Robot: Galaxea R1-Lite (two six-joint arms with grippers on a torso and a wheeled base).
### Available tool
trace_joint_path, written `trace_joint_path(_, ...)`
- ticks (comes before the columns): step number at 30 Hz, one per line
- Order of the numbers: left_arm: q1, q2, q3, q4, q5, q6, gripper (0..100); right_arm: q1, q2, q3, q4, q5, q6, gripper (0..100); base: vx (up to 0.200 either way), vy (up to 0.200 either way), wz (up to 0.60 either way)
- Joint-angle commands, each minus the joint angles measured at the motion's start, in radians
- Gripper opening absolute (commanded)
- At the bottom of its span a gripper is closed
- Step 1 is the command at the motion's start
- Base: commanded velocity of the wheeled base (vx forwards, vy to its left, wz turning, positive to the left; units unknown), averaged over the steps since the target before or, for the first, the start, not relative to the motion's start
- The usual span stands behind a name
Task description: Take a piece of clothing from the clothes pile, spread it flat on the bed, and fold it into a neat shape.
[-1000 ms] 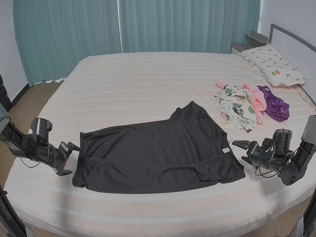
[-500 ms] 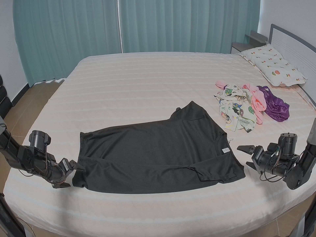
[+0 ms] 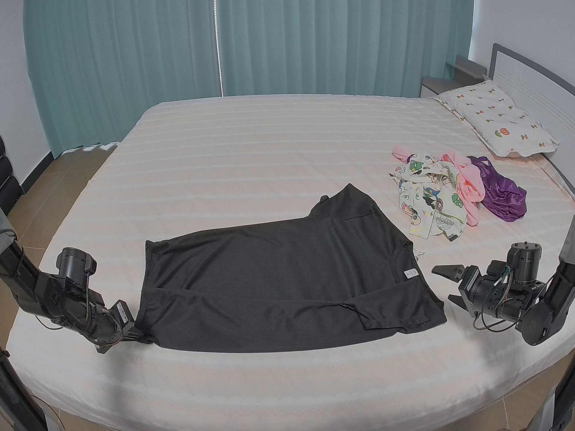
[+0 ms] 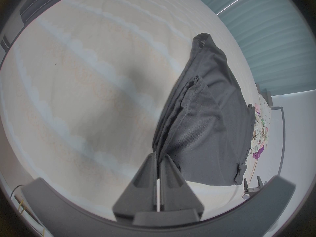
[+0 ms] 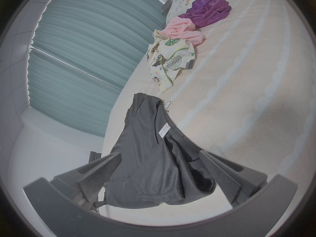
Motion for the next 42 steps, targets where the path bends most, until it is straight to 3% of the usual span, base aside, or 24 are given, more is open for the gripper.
trace_joint_path(1, 0.012, -0.013, 0.017, 0.001, 0.002, 0.009, 0, 0.004, 0.0, 0.0, 0.0, 0.001, 0.0, 100, 0.0, 0.0, 0.0)
trace_joint_path(5, 0.033, -0.021, 0.04, 0.001, 0.022, 0.053, 0, 0.006, 0.0, 0.005, 0.002, 0.001, -0.002, 100, 0.0, 0.0, 0.0)
trace_joint_path(18, 0.036, -0.038, 0.082, 0.002, 0.031, 0.072, 0, 0.008, 0.002, 0.003, 0.006, 0.001, -0.003, 100, 0.0, 0.0, 0.0)
trace_joint_path(19, 0.036, -0.036, 0.08, 0.002, 0.029, 0.07, 100, 0.008, 0.002, 0.003, 0.006, 0.001, -0.003, 100, 0.0, 0.0, 0.0)
trace_joint_path(35, 0.039, -0.097, 0.06, -0.025, -0.001, -0.019, 100, 0.012, 0.009, -0.004, 0.006, -0.001, -0.003, 100, 0.0, 0.0, 0.0)
trace_joint_path(42, 0.044, -0.099, 0.074, -0.05, -0.023, -0.036, 100, 0.012, 0.008, -0.001, 0.006, -0.001, -0.003, 100, 0.171, 0.0, 0.0)
